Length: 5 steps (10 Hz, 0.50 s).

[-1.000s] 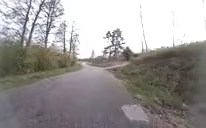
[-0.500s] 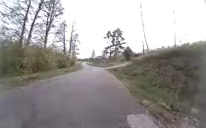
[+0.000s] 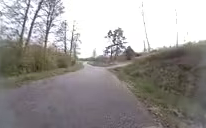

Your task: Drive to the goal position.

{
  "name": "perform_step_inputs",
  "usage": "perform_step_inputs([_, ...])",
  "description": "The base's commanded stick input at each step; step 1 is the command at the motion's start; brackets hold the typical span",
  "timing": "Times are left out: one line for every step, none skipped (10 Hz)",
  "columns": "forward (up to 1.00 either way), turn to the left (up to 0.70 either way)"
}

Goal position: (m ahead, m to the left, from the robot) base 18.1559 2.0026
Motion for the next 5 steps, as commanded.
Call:
perform_step_inputs([0.7, 0.0])
perform_step_inputs([0.7, 0.0])
perform_step_inputs([0.7, 0.0])
perform_step_inputs([0.7, 0.0])
perform_step_inputs([0.7, 0.0])
